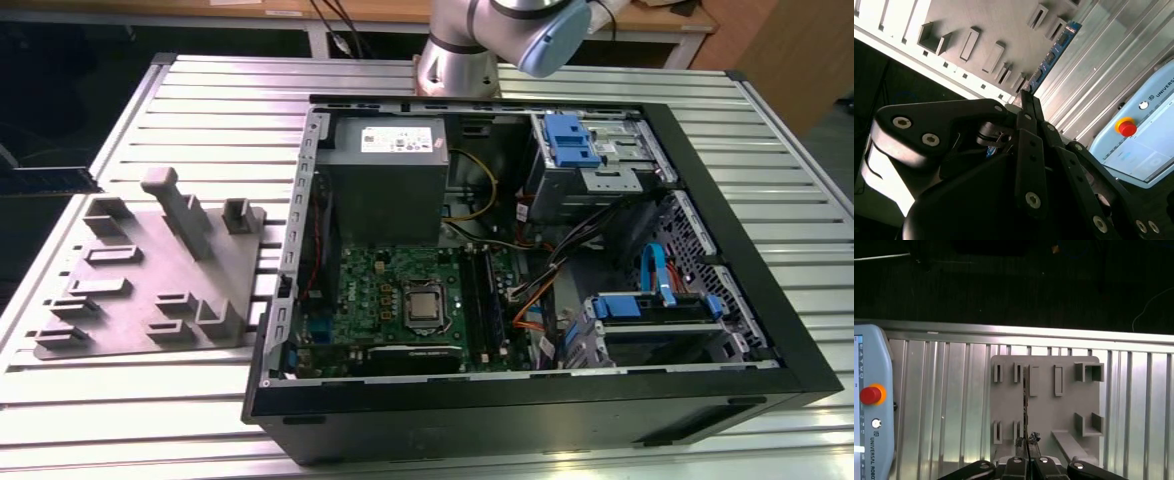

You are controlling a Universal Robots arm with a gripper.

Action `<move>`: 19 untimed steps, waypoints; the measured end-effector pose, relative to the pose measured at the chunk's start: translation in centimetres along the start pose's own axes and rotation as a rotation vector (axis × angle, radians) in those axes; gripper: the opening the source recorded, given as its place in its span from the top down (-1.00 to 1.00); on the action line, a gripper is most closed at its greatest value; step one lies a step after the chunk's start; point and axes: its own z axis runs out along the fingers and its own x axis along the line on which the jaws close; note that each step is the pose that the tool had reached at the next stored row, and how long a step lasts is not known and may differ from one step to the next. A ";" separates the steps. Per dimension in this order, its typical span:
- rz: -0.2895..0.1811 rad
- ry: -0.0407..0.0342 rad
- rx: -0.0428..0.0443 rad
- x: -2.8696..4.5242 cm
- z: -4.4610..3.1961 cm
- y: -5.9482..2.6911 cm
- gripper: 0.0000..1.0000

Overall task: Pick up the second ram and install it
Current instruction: 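Pick up the second ram and move it above second insertion slot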

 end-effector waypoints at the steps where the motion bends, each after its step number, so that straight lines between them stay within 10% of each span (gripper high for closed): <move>1: 0.000 0.0000 0.0000 0.01 0.00 -0.17 0.76; 19: 0.000 -0.0002 -0.0027 0.21 -0.10 -5.90 0.76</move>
